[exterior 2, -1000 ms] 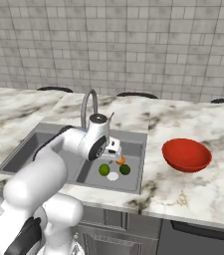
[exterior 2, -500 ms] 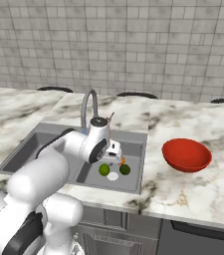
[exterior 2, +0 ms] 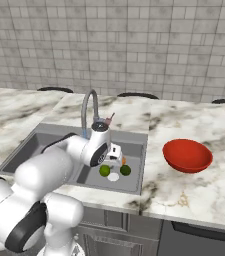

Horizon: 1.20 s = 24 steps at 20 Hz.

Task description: Pick the limes from the sink and place them in one bowl. Place the tangerine in the other bowl. Then turn off the sink faucet.

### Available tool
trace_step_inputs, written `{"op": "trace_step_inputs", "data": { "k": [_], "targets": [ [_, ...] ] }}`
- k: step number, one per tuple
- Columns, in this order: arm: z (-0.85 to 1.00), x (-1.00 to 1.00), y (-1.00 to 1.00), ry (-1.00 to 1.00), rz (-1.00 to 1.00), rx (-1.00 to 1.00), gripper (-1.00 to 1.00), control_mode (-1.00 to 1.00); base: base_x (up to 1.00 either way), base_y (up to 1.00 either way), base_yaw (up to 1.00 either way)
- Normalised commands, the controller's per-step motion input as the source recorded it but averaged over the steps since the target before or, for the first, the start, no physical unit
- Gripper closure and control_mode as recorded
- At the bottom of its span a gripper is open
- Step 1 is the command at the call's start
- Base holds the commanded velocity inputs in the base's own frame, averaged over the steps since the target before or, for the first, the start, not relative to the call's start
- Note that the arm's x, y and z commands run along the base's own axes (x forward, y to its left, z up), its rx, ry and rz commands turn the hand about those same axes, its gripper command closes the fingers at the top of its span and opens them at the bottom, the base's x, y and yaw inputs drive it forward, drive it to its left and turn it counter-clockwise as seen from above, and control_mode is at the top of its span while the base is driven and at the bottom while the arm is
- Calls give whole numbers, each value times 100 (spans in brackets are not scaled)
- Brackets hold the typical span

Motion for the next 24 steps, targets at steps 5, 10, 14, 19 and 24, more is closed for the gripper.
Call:
{"op": "trace_step_inputs", "data": {
  "k": [5, 10, 14, 19, 24],
  "targets": [
    [-24, 13, 0, 0, -1, 0, -100, -100, 0, 0, 0],
    [-18, 15, 0, 0, -1, 4, -100, -100, 0, 0, 0],
    [-4, 18, 0, 0, -3, 6, -100, -100, 0, 0, 0],
    [0, 16, 0, 0, -4, 6, -100, -100, 0, 0, 0],
    [-8, 13, 0, 0, -4, 3, -100, -100, 0, 0, 0]
  ]
}}
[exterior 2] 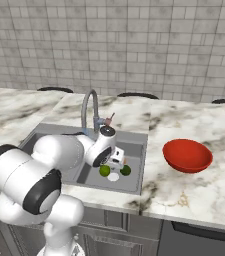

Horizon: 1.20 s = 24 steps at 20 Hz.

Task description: Pick the limes from the sink and place them in one bowl. Place the tangerine in the other bowl. Then turn off the sink faucet.

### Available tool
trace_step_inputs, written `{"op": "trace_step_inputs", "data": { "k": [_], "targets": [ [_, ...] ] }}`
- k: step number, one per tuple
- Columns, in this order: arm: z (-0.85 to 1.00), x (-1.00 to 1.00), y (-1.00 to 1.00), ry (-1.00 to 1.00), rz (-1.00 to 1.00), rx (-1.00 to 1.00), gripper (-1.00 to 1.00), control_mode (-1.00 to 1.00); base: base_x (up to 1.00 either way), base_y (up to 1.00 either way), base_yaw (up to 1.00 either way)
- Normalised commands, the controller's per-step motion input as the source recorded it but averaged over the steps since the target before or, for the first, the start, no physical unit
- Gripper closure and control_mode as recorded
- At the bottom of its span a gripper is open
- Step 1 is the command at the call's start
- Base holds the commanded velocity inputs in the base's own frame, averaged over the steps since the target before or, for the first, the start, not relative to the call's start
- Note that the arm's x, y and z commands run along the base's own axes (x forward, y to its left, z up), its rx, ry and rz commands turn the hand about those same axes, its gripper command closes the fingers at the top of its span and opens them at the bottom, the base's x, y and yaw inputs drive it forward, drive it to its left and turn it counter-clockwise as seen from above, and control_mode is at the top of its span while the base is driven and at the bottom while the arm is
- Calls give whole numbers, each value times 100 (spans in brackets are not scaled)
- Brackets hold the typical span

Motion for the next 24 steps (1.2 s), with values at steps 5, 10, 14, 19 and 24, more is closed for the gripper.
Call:
{"op": "trace_step_inputs", "data": {
  "k": [5, 10, 14, 19, 24],
  "targets": [
    [-17, 12, 0, 0, -3, 3, -100, -100, 0, 0, 0],
    [-14, 13, 0, 0, -3, 3, -100, -100, 0, 0, 0],
    [-11, 11, 3, 0, -3, 1, -100, -100, 0, 0, 0],
    [-20, 12, 1, 0, -1, 0, -100, -100, 0, 0, 0],
    [-24, 16, 0, 0, 0, 1, -100, -100, 0, 0, 0]
  ]
}}
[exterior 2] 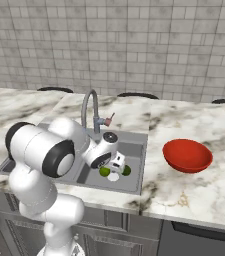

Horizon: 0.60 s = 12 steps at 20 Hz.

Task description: Pick the limes from the sink and place them in one bowl. Place the tangerine in the other bowl. Then turn off the sink faucet.

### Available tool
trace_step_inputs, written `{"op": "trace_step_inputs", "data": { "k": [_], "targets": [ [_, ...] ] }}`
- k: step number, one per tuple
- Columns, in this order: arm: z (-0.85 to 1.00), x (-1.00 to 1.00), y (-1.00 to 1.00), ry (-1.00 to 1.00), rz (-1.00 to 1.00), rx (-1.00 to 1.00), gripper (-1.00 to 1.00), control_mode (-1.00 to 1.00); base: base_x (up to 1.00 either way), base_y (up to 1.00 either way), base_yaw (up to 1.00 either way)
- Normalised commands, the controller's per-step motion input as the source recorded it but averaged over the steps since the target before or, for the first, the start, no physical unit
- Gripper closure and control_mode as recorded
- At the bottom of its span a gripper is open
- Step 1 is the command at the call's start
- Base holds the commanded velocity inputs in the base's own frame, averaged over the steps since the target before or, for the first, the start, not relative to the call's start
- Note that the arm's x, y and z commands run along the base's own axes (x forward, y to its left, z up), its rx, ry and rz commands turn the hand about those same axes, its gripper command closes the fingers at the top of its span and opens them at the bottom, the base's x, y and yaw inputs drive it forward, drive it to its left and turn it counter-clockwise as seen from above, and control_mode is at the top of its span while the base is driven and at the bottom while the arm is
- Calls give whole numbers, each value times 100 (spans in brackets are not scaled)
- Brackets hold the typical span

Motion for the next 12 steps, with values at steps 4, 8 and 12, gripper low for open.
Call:
{"op": "trace_step_inputs", "data": {
  "k": [4, 8, 12],
  "targets": [
    [-21, 20, 0, 0, 0, 2, -100, -100, 0, 0, 0],
    [-20, 22, 0, 0, 0, 3, -100, -100, 0, 0, 0],
    [-14, 21, 0, 0, 0, 4, -100, -100, 0, 0, 0]
  ]
}}
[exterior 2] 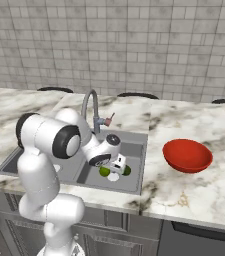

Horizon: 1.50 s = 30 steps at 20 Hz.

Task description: Pick the limes from the sink and place them in one bowl. Place the tangerine in the other bowl. Then turn off the sink faucet.

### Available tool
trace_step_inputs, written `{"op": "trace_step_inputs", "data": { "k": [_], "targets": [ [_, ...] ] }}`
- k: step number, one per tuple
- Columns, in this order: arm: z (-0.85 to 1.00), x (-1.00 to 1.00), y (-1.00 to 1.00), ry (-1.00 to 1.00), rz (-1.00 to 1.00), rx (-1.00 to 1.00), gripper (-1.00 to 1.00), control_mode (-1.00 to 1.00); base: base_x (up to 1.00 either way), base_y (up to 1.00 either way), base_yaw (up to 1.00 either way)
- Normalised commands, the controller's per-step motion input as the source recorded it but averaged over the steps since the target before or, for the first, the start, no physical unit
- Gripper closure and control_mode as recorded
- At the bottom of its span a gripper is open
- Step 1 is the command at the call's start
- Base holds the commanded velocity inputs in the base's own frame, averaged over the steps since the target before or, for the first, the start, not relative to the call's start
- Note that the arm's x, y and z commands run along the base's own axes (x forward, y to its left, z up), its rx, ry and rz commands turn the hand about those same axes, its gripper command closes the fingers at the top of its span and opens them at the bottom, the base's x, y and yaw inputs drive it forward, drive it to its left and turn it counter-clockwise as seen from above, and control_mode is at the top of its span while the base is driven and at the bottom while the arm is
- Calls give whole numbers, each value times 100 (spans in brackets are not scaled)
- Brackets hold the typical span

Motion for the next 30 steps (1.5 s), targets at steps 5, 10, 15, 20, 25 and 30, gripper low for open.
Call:
{"op": "trace_step_inputs", "data": {
  "k": [5, 10, 15, 20, 25, 30],
  "targets": [
    [-3, 14, 0, 0, 0, 2, -100, -100, 0, 0, 0],
    [-6, 4, 0, 0, 0, 0, -100, -100, 0, 0, 0],
    [-9, 16, 0, 0, 0, 0, -100, -100, 0, 0, 0],
    [-6, 19, 0, 0, 0, 0, -100, -100, 0, 0, 0],
    [-10, 5, 0, 0, 0, 0, -100, -100, 0, 0, 0],
    [-9, 0, 0, 0, 0, 0, -100, -100, 0, 0, 0]
  ]
}}
